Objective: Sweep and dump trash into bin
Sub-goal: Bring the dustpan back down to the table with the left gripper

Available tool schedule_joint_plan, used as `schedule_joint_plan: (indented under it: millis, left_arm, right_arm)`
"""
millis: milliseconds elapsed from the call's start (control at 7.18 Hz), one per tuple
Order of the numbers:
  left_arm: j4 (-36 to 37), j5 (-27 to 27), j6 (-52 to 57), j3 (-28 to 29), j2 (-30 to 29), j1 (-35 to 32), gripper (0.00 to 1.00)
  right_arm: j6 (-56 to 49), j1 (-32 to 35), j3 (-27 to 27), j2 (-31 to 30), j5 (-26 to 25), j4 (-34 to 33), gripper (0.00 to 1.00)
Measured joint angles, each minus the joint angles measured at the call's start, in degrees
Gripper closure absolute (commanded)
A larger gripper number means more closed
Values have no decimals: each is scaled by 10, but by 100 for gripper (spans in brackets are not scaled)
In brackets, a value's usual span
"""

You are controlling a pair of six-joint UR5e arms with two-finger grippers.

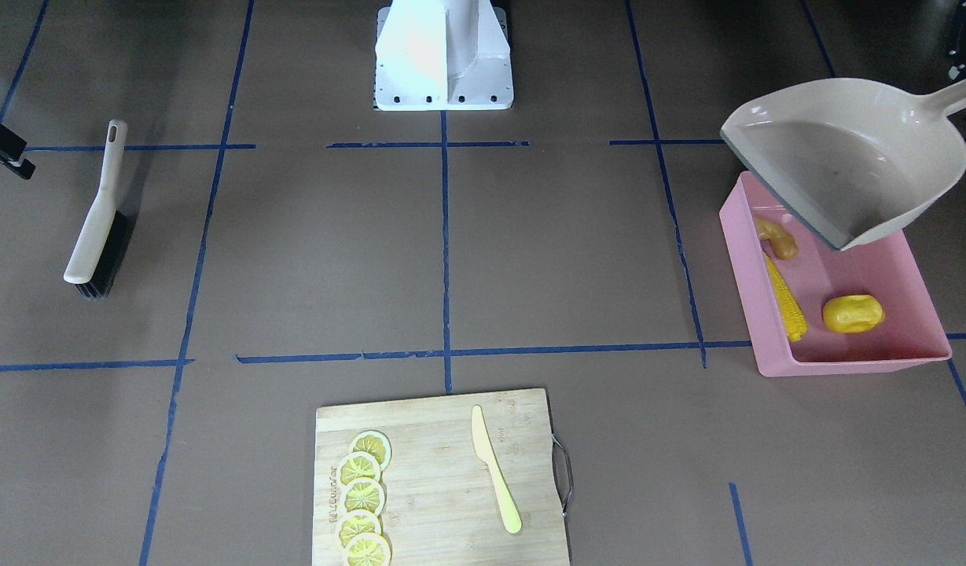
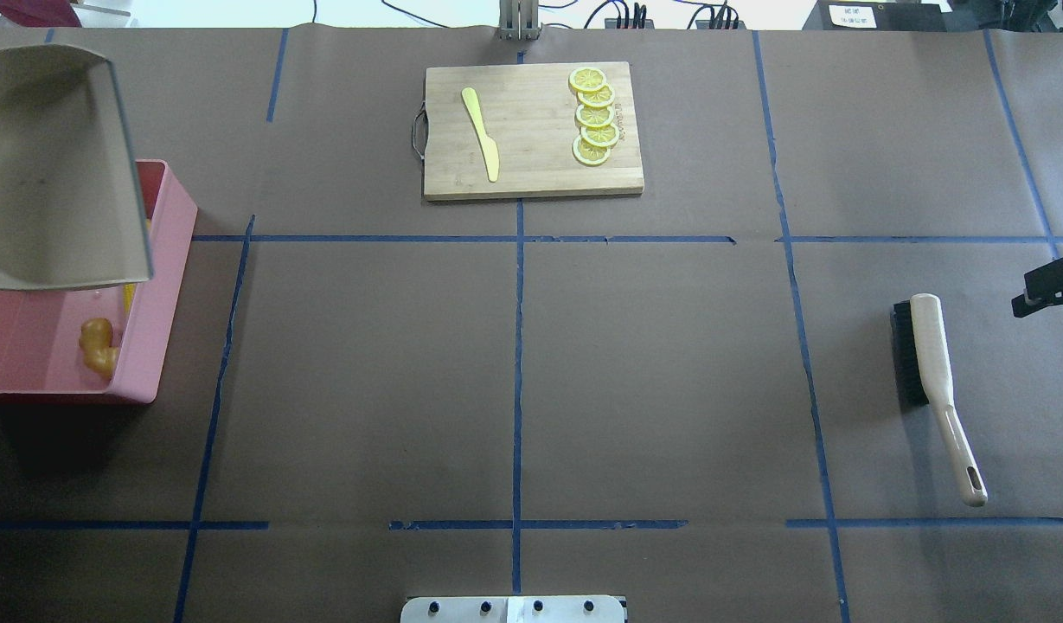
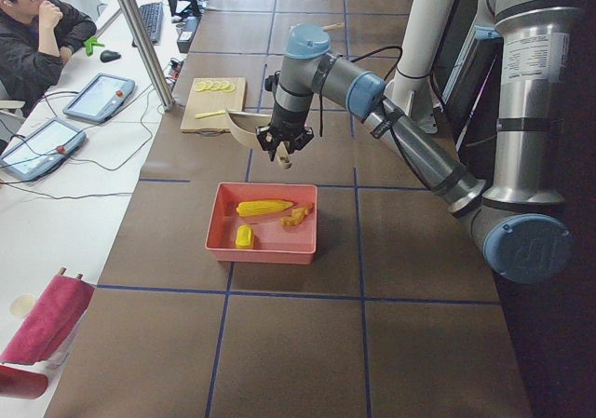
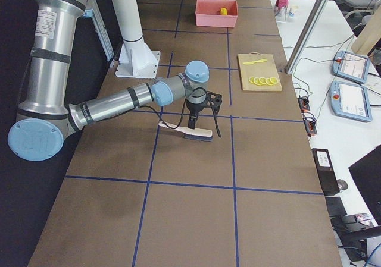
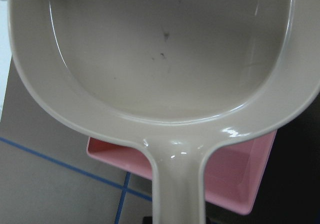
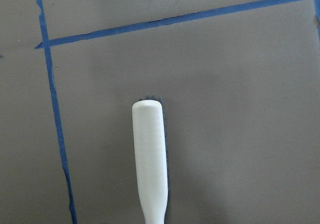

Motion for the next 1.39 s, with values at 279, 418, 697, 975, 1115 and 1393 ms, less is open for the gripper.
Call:
schedule_joint_plan:
  millis: [279,418,697,975,1115,1393]
  left_arm:
    - [1,-4,-61,20,-60,97,98]
    - [1,8,-86,41,-93,150,98]
    - [0,54,-102,104,-153,237,98]
    - [-4,64,-105,164,-205,290,99]
    - [-8,65,-105,191,-226,303,98]
    - [-50,66,-105,249,-246,316,96]
  right_arm:
    - [-75,39,-13,0,2,-5,0]
    - [-126,62,-29,0,3,-7,0]
    - [-200,92,-64,-2,4,-7,0]
    - [-227,109,-81,-4,3,-7,0]
    - [-228,112,-83,-5,2,-6,0]
    - [-229,114,-87,-6,-1,-3,0]
